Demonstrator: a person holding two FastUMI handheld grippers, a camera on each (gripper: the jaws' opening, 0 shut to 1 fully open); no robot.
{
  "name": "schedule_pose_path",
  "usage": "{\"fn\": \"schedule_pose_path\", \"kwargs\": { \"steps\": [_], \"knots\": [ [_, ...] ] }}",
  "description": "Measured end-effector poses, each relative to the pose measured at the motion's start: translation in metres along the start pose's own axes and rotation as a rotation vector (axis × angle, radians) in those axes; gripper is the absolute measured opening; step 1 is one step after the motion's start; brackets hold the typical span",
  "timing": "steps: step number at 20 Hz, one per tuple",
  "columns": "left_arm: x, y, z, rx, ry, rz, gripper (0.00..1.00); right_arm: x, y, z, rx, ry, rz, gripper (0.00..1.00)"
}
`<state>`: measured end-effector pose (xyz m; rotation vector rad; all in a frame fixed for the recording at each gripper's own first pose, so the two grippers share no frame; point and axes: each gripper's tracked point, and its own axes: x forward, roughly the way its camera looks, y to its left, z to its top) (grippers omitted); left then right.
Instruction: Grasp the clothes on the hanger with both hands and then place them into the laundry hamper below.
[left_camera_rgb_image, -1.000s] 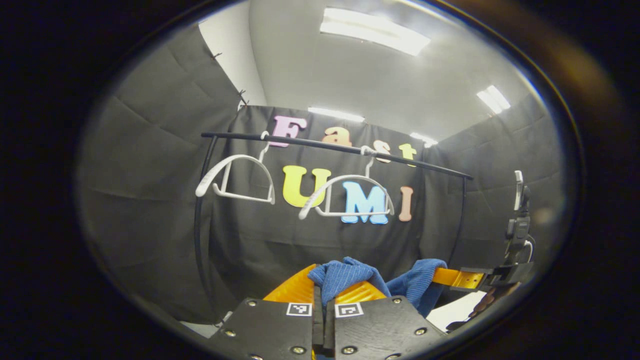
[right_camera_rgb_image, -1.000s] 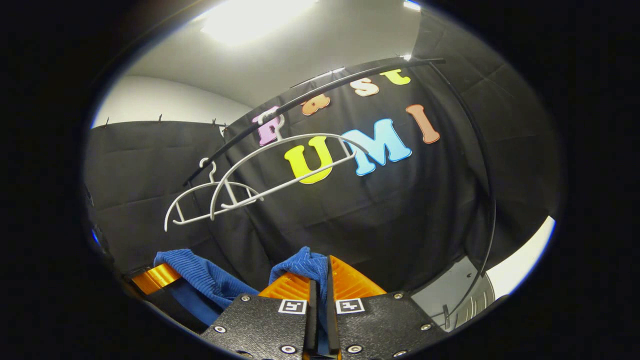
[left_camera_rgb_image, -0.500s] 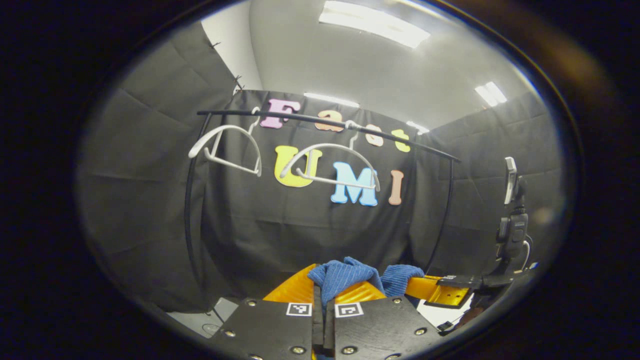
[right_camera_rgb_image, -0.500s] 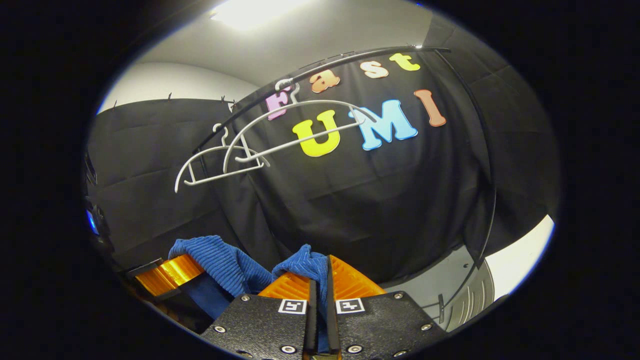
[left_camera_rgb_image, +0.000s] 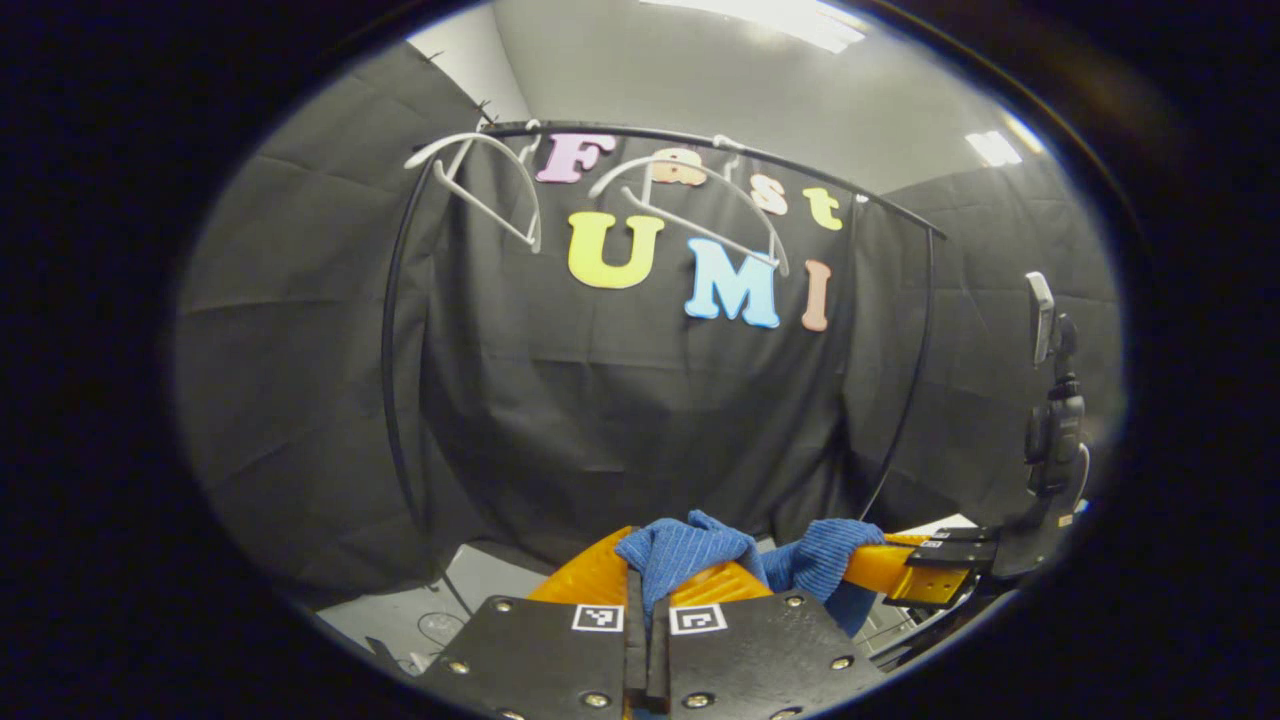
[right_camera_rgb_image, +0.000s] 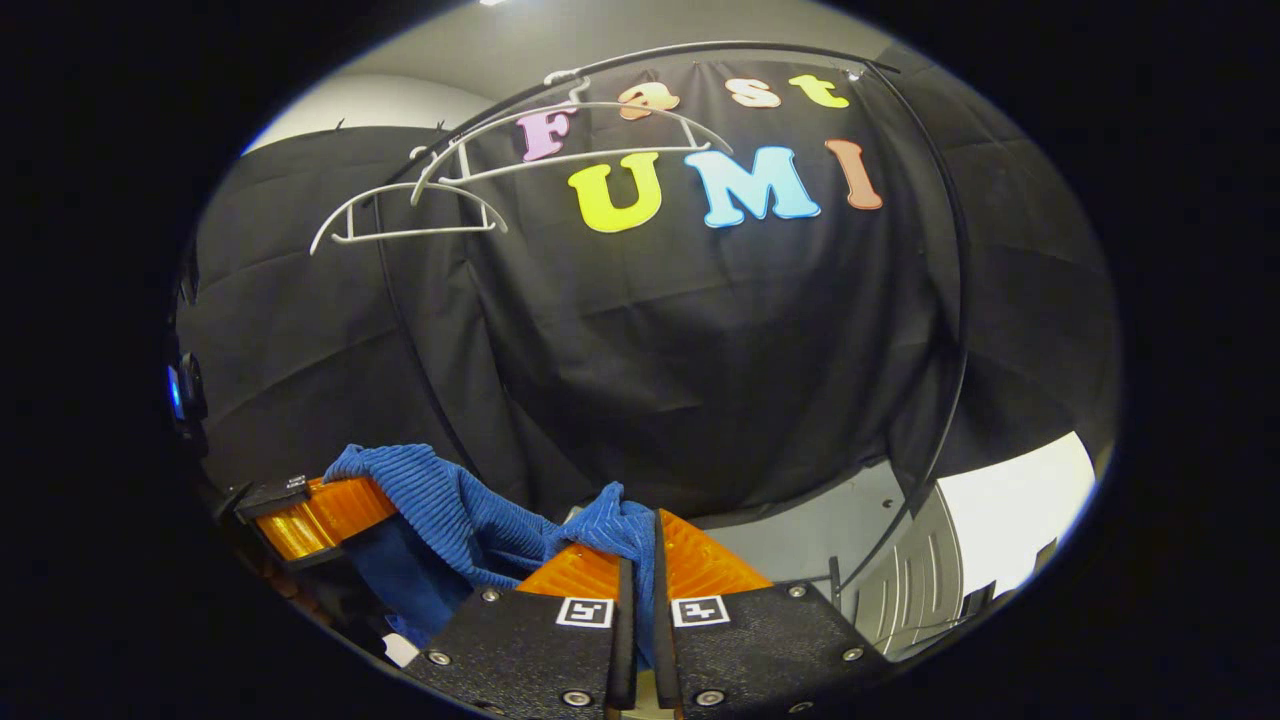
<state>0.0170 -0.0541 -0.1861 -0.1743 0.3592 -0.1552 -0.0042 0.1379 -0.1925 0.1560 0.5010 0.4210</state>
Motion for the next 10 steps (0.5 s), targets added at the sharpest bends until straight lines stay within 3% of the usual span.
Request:
{"fn": "schedule_pose_path", "kwargs": {
  "steps": [10],
  "knots": [
    [0.018,0.012,-0.100,0.037,0.196,0.019,0.00,0.013,-0.018,-0.080,-0.067,0.165,-0.074,0.07]
  ]
}}
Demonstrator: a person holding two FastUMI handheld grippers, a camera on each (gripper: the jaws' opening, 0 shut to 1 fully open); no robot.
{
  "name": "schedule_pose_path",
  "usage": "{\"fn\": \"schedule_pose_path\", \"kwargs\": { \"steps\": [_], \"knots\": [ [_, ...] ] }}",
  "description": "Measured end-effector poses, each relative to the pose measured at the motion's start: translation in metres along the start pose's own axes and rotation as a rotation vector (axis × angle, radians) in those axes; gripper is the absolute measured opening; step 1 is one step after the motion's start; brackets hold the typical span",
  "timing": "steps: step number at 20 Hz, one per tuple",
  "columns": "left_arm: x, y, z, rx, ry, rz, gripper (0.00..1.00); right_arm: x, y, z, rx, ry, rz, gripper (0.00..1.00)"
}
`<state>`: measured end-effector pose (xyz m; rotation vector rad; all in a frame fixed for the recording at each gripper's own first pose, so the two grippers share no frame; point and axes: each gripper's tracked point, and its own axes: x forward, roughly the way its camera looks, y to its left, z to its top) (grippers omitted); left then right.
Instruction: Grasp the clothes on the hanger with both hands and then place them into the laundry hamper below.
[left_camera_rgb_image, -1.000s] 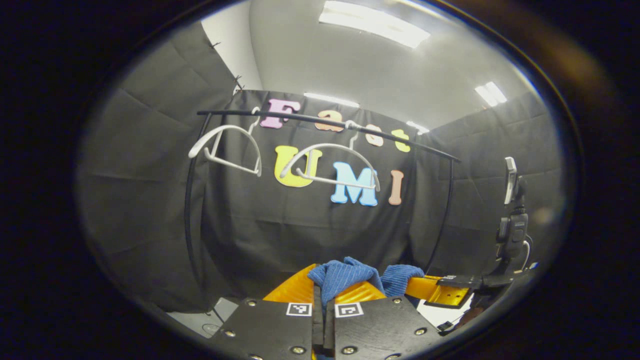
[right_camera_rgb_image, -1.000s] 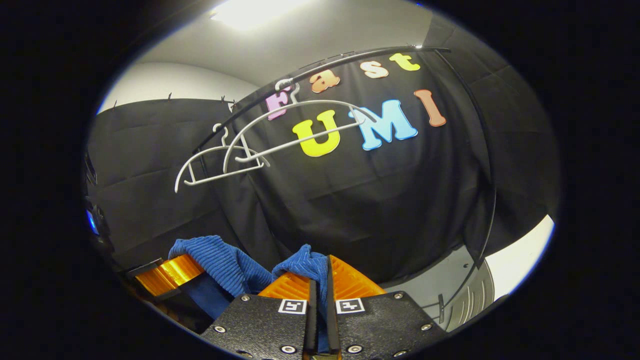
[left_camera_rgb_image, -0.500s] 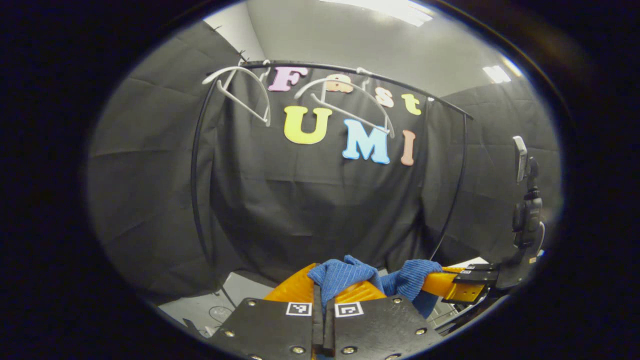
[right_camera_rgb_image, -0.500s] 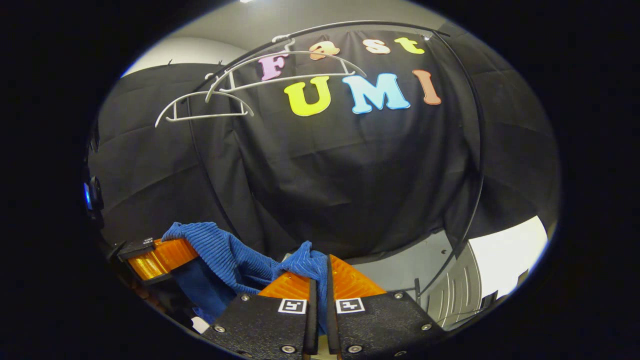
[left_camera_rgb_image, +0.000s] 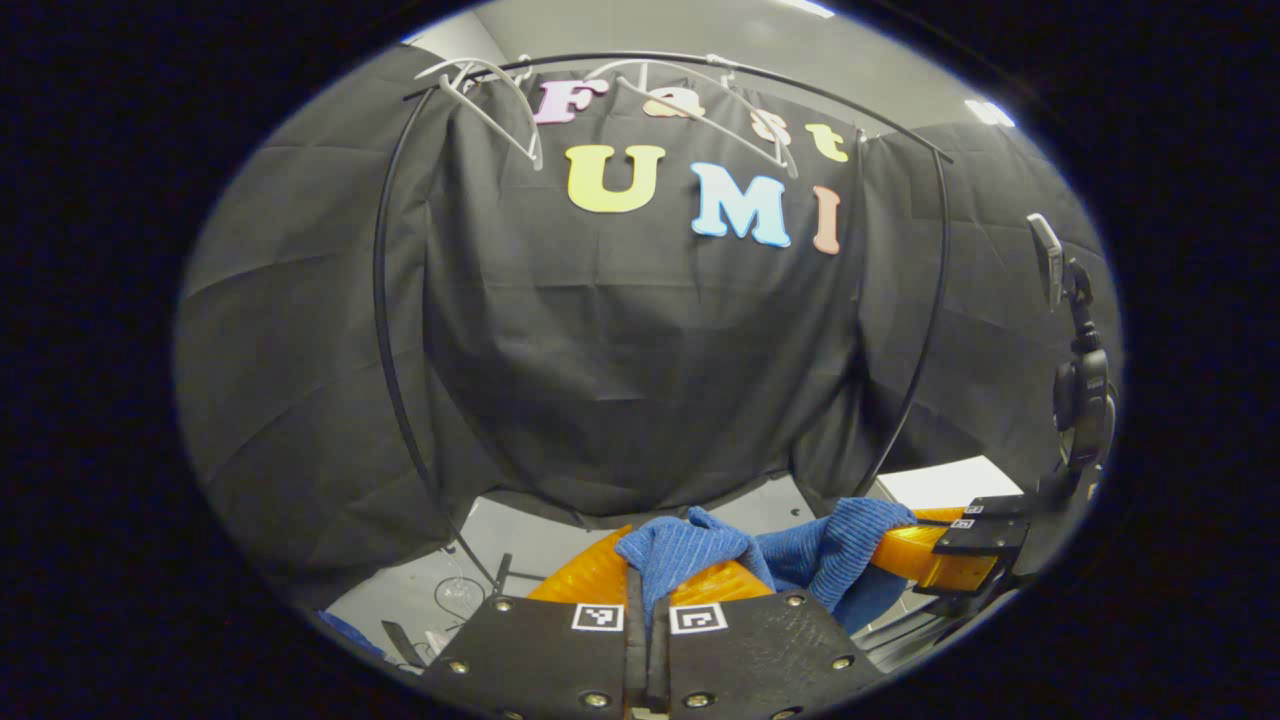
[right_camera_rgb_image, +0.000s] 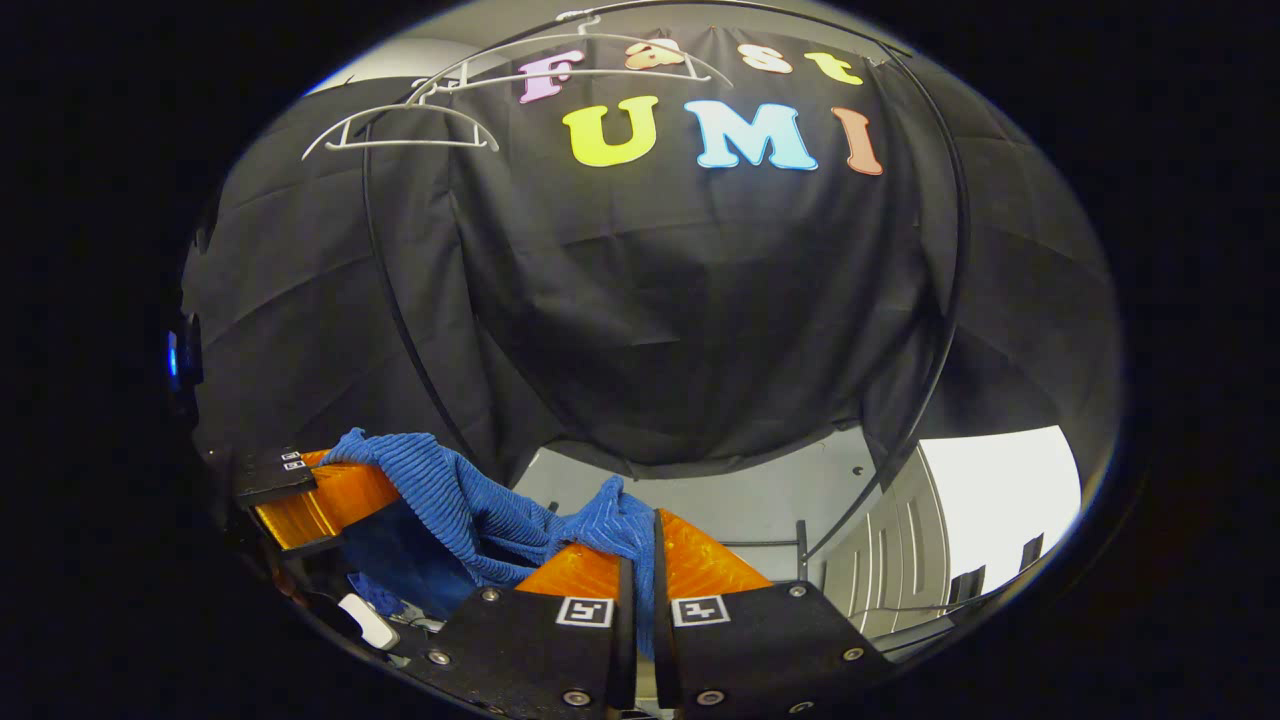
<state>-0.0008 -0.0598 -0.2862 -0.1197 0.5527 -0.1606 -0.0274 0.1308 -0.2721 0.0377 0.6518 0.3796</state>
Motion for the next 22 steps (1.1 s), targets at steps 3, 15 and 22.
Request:
{"fn": "schedule_pose_path", "kwargs": {
  "steps": [3,15,22],
  "knots": [
    [0.010,-0.002,-0.024,0.009,0.050,-0.001,0.02,0.010,-0.005,-0.015,-0.010,0.047,-0.021,0.07],
    [0.027,0.013,-0.109,0.013,0.256,0.031,0.05,0.034,-0.013,-0.083,-0.033,0.234,-0.066,0.17],
    [0.025,0.024,-0.126,-0.006,0.300,0.084,0.95,0.032,-0.014,-0.102,-0.029,0.269,-0.062,0.70]
  ]
}}
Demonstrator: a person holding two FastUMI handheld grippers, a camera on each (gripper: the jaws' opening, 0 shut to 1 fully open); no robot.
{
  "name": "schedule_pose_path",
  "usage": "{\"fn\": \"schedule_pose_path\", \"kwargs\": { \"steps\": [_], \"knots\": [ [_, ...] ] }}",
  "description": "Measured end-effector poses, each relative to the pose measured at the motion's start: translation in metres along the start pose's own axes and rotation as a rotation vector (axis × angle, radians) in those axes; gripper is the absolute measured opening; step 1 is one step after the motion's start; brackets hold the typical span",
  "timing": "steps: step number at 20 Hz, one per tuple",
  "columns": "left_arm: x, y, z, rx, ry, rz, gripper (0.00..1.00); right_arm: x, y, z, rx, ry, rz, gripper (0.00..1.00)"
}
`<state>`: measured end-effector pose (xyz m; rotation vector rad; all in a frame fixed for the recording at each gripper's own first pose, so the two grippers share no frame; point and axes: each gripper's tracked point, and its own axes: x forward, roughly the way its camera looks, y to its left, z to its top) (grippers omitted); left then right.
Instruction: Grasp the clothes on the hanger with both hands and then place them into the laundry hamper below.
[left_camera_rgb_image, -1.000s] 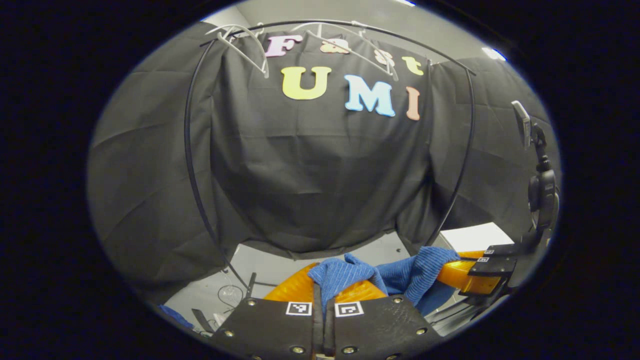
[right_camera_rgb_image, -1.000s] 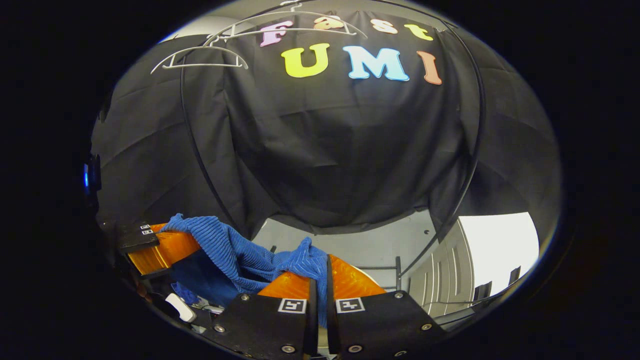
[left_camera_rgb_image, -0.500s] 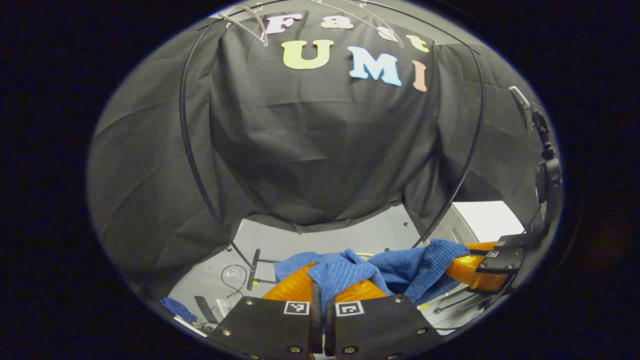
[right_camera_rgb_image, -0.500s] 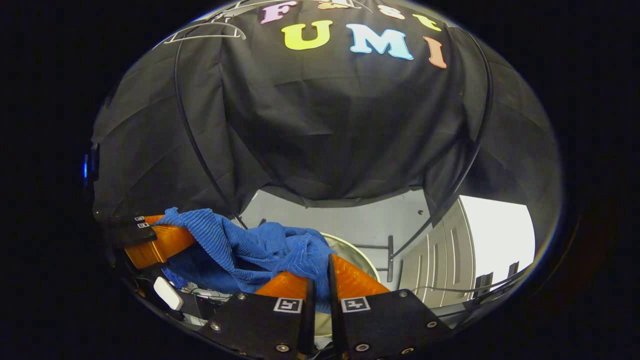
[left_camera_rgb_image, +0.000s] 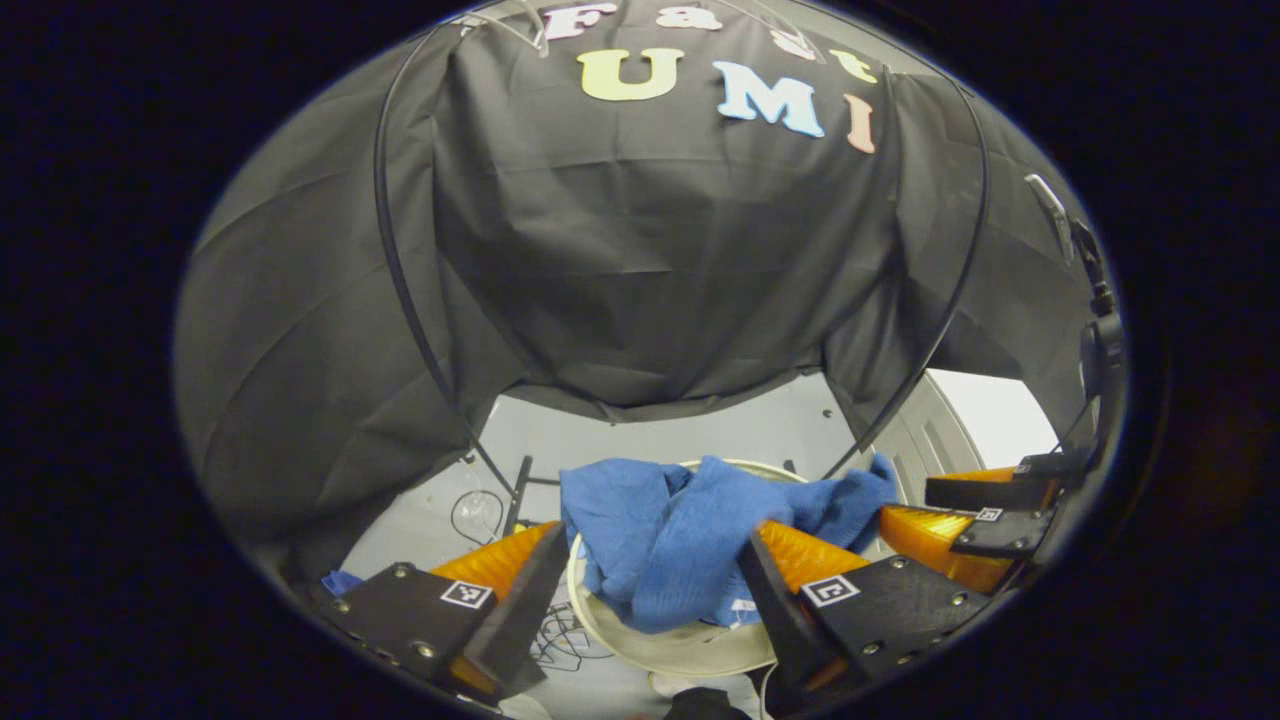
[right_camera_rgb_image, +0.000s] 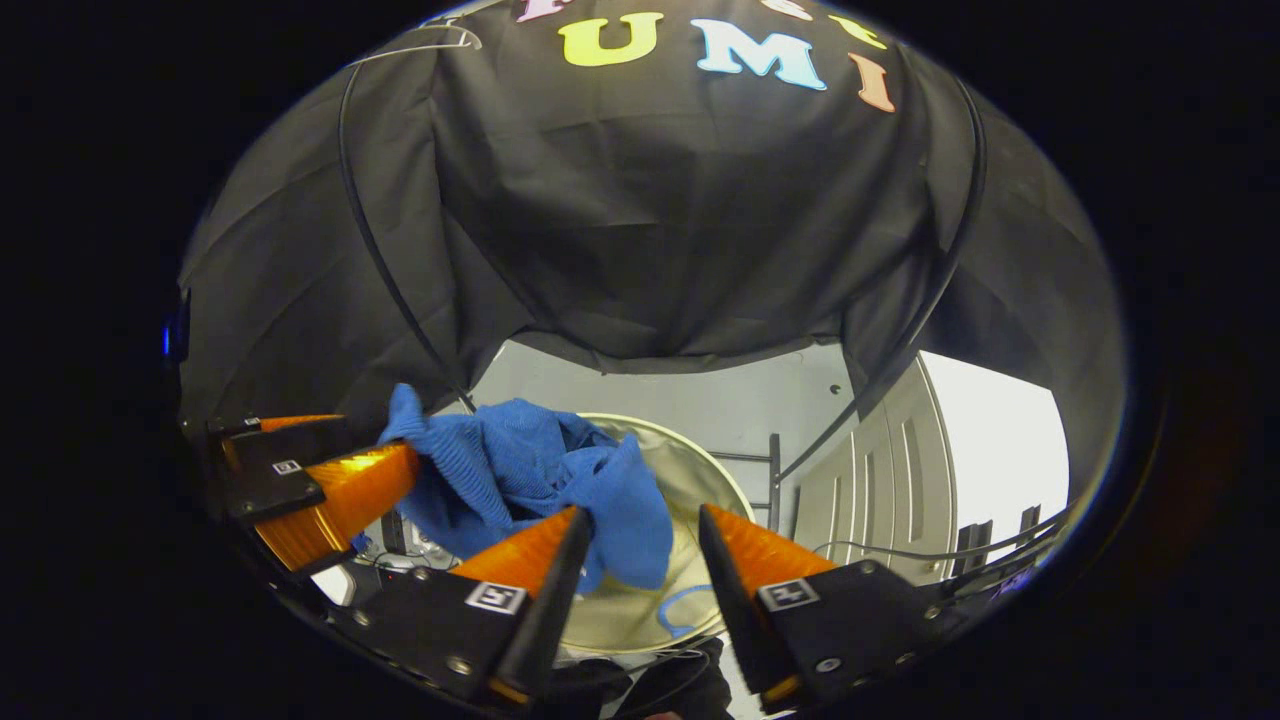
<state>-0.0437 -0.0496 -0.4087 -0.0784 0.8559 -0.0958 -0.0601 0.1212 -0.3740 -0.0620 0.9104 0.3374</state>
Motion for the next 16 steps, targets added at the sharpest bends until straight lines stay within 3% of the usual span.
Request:
{"fn": "schedule_pose_path", "kwargs": {
  "steps": [1,3,9,10,11,15,16],
  "knots": [
    [-0.002,0.002,-0.002,0.000,-0.003,0.001,1.00,-0.001,0.001,0.003,0.001,-0.009,-0.001,0.87],
    [-0.003,0.002,-0.002,0.007,-0.006,0.002,0.95,-0.001,0.003,0.007,-0.005,-0.022,-0.003,0.95],
    [-0.009,0.006,0.009,0.016,-0.037,-0.003,0.95,-0.004,0.008,0.016,0.001,-0.054,-0.003,0.95],
    [-0.011,0.006,0.013,0.015,-0.044,-0.004,1.00,-0.007,0.007,0.019,0.003,-0.061,-0.004,0.95],
    [-0.013,0.005,0.018,0.012,-0.054,-0.006,0.96,-0.010,0.006,0.023,0.006,-0.071,-0.006,0.95],
    [-0.036,-0.007,0.062,0.002,-0.153,-0.039,0.95,-0.037,-0.003,0.049,0.011,-0.151,-0.032,0.95],
    [-0.045,-0.008,0.079,0.005,-0.192,-0.049,0.90,-0.046,-0.007,0.058,0.012,-0.182,-0.047,0.95]
  ]
}}
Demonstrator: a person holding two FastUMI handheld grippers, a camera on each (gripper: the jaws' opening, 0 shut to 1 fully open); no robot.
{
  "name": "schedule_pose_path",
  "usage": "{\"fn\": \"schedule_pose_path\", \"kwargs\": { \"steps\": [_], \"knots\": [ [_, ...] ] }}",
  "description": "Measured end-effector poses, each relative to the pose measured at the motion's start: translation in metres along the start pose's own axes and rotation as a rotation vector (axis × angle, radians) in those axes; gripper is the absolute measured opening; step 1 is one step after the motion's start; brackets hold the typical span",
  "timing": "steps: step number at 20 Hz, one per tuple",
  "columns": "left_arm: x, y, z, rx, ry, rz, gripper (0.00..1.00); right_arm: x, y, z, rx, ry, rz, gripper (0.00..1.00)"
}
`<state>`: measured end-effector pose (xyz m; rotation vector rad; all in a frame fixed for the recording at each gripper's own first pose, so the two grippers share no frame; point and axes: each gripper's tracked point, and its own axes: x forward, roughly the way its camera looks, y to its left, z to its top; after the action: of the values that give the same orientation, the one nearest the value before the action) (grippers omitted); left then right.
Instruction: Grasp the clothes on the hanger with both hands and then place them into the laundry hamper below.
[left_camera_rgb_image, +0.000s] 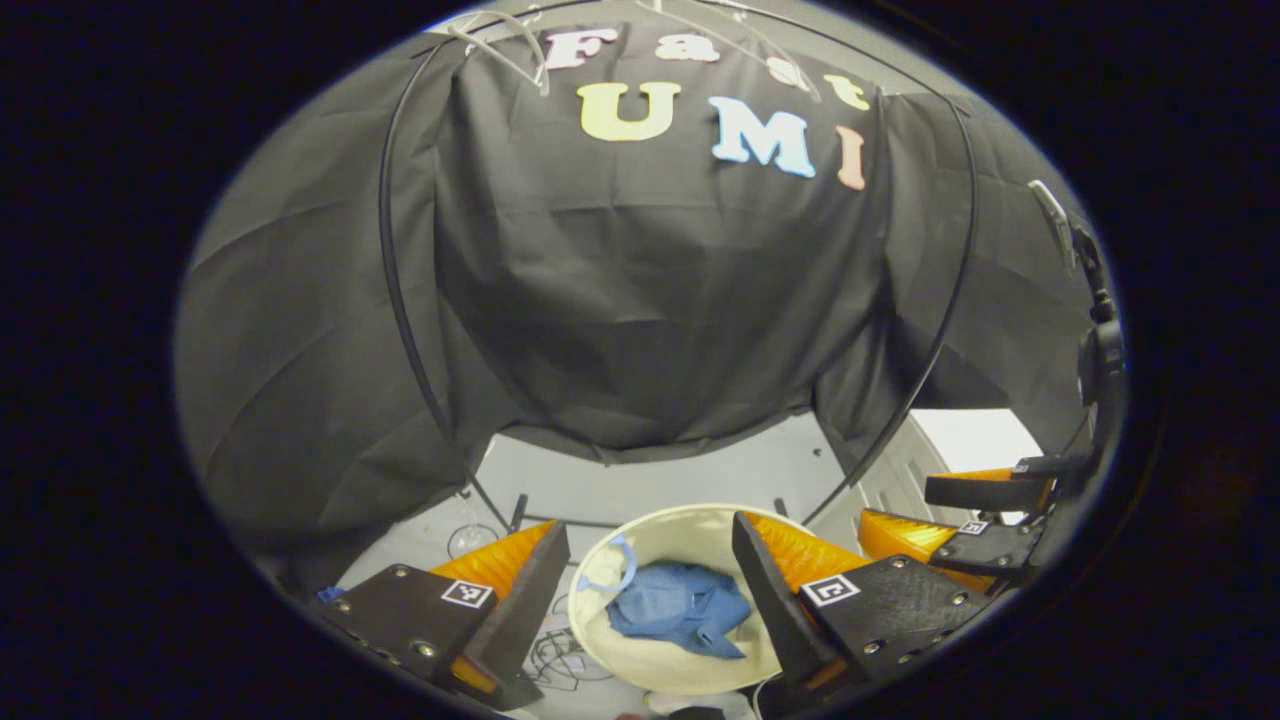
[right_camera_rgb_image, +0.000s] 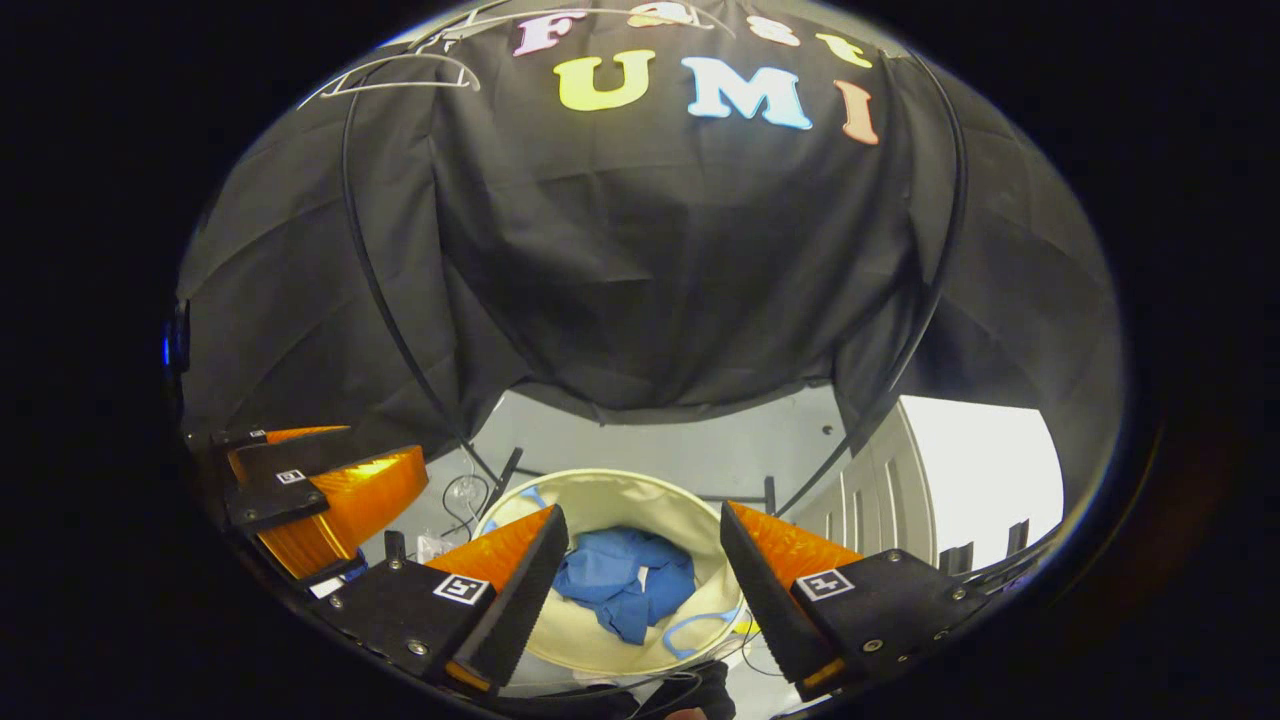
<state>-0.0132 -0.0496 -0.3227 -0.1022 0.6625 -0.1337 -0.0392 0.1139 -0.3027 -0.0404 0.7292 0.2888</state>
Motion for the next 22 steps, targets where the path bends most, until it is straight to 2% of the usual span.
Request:
{"fn": "schedule_pose_path", "kwargs": {
  "steps": [2,4,7,8,9,11,12,18,22],
  "knots": [
    [-0.014,-0.002,0.034,0.011,-0.079,-0.013,0.89,-0.016,-0.011,0.023,0.020,-0.063,-0.032,0.95],
    [-0.029,-0.002,0.070,0.013,-0.159,-0.015,1.00,-0.033,-0.018,0.050,0.053,-0.129,-0.039,0.95],
    [-0.058,-0.010,0.125,0.003,-0.281,-0.009,1.00,-0.055,-0.038,0.091,0.061,-0.235,-0.066,0.95],
    [-0.068,-0.013,0.139,0.005,-0.315,-0.002,0.95,-0.064,-0.047,0.104,0.070,-0.269,-0.073,0.95],
    [-0.078,-0.016,0.151,0.006,-0.347,0.003,1.00,-0.075,-0.052,0.117,0.081,-0.304,-0.070,0.95],
    [-0.101,-0.025,0.176,0.006,-0.413,0.010,1.00,-0.101,-0.060,0.143,0.091,-0.374,-0.069,0.93],
    [-0.113,-0.031,0.188,0.009,-0.447,0.016,1.00,-0.114,-0.067,0.151,0.088,-0.407,-0.070,0.95],
    [-0.192,-0.064,0.219,0.003,-0.554,0.024,1.00,-0.204,-0.109,0.176,0.084,-0.563,-0.105,0.92],
    [-0.245,-0.090,0.222,0.027,-0.611,0.019,1.00,-0.250,-0.134,0.182,0.053,-0.633,-0.123,0.95]
  ]
}}
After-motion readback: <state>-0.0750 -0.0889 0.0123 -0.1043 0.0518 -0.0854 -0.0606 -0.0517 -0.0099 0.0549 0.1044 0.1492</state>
